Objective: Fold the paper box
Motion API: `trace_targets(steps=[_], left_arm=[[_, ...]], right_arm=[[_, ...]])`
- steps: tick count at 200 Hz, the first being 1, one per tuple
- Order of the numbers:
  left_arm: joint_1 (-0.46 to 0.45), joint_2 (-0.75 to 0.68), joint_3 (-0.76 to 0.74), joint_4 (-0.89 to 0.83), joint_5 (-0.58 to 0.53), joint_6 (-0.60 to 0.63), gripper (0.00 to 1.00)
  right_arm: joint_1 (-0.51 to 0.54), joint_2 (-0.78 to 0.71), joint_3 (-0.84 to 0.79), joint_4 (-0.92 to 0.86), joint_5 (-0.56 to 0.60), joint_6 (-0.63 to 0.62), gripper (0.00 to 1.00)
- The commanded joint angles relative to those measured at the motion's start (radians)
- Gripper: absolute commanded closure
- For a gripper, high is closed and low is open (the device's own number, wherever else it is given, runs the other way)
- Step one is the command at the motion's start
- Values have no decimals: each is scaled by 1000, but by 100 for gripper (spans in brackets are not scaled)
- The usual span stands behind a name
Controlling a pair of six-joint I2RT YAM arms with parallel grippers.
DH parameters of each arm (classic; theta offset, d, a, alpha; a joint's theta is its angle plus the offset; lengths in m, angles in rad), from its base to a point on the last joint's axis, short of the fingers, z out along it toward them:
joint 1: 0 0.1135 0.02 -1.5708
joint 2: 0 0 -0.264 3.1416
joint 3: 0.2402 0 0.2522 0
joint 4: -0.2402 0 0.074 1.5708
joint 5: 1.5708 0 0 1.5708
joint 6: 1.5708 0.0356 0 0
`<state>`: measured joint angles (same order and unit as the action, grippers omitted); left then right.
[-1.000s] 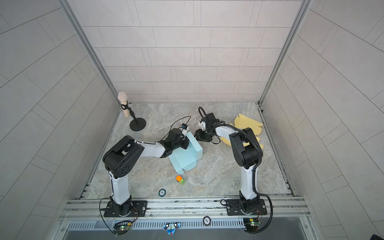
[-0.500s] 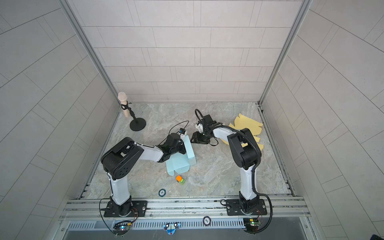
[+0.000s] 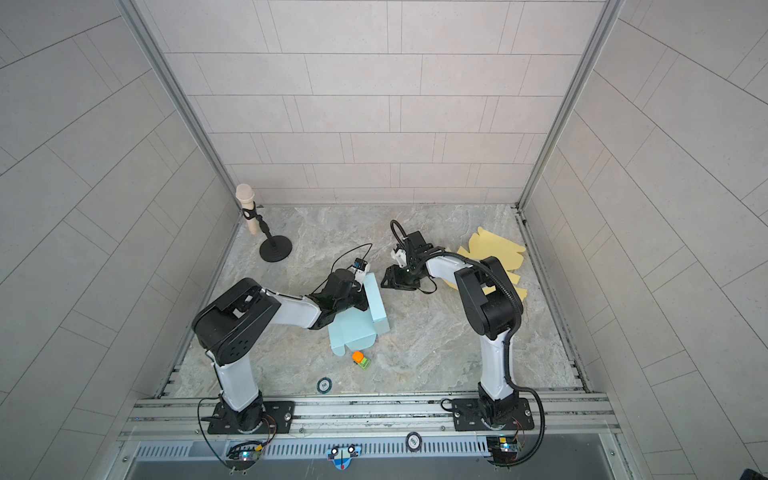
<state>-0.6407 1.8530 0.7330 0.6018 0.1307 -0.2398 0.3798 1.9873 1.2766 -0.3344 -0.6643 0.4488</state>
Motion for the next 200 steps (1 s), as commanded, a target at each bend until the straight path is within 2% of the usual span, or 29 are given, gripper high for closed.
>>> trace_targets(steps=[1,25,66,129,200], left_arm=[[12,-23,-8,48,30,0,65],[12,-13,8,23,23,13,64],[10,17,38,-16,19,29,49],[45,10,-35,106,79,31,52],[61,-6,-26,82,126,54,53]], right_arm=[[7,-31,-10,-15,19,8,41],[8,-30,-11,-12,22,21,41],[5,-45,-2,-12,32,36,42],[2,-53,12,-25,11,33,42],[2,-64,10,-41,24,35,41]])
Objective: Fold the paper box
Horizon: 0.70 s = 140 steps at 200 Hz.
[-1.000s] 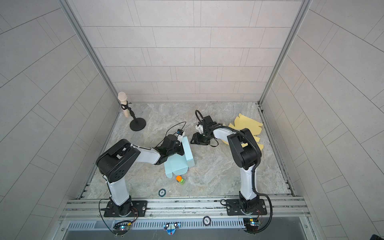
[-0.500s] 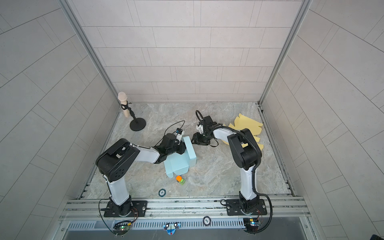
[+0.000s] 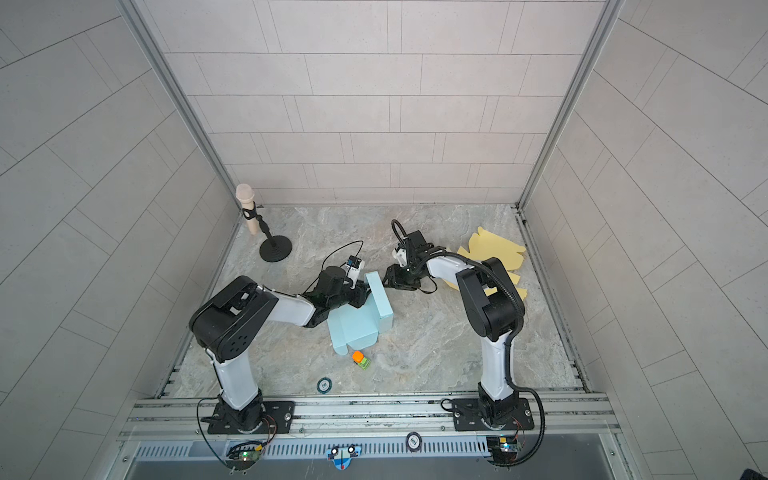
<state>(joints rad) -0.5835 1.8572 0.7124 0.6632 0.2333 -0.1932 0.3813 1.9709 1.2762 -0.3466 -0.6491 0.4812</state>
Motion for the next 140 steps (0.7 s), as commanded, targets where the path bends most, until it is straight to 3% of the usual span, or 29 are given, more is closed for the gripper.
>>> trace_targets(steps=[1,71,94,118,140], left_arm=[[4,-12,-7,21,23,6,52],[-13,-125,-93,-46,-35,-130,51],[-13,-177,-110,-122,-64,-198,49],[0,-244,-87,-327,-120,-280,47],[38,-331,-120,-403,-75,-340,47]], right_arm=[[0,-48,10,-33,10,1,42],[-25,-244,21,-207,228,-50,31],[30,-305,53,-280,299,-80,24],[107,-342,84,-345,354,-96,20],[178,-365,92,-360,381,-97,18]])
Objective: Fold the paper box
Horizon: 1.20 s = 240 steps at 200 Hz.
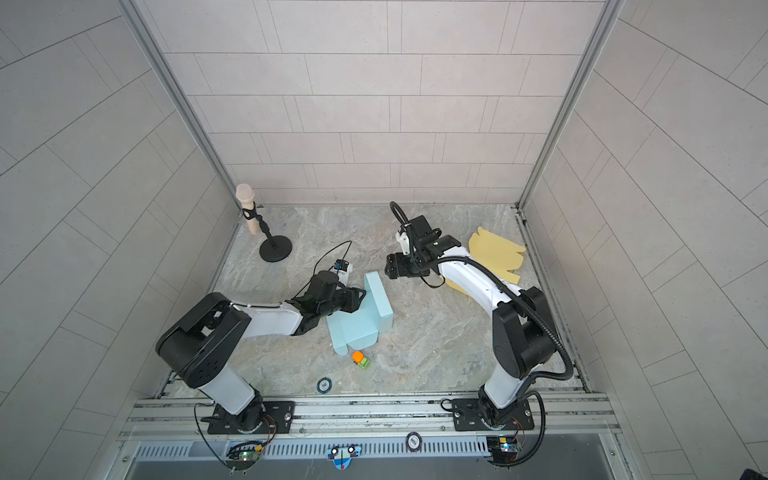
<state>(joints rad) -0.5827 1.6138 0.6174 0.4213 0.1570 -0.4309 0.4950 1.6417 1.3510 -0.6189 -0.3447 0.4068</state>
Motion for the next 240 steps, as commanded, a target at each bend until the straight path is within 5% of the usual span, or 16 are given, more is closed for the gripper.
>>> trace_targets(steps=[1,34,81,240], left_arm=[[39,-92,-26,-165,4,-104,47],[72,-201,-14,-363,43,-114,44],[148,-305,-82,-429,87,-170,41],[155,-220,-309,-4,244,-407,57]], right_arm=[[66,-36,18,-88,78,-22,18],[139,-28,18,-91,126,-12,17],[172,-26,7,-71,126,-8,17],[174,-28,-41,-16,72,18,16]])
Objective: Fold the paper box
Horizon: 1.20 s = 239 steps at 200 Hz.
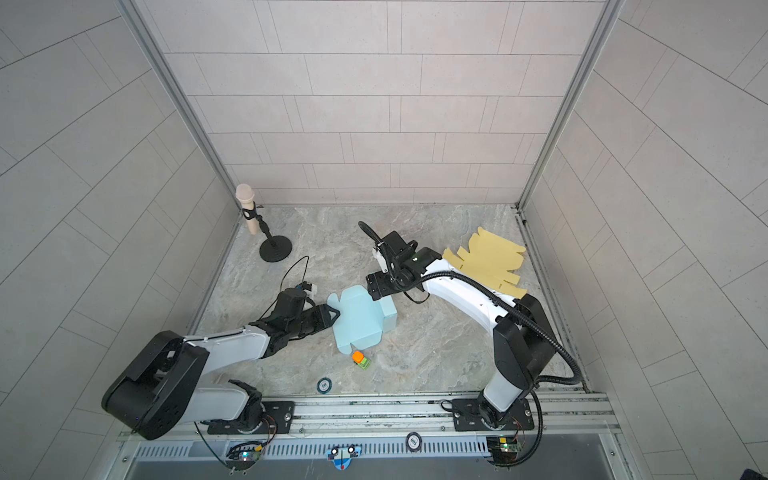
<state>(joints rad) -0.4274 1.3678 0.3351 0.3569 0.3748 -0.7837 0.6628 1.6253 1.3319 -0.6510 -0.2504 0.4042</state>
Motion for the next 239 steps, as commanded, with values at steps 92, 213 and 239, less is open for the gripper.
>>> trace_targets(steps=[92,213,239], left_arm=[[-44,75,1,209,47,-161,63],[-62,-21,67,66,3,-184,87],[-61,-65,110,-38,-14,-155,89]], right_arm=[[3,-7,-95,47,-20,35,16],[-18,-65,-128,42,2,33,16],[-22,-92,-136,36,4,32,16]])
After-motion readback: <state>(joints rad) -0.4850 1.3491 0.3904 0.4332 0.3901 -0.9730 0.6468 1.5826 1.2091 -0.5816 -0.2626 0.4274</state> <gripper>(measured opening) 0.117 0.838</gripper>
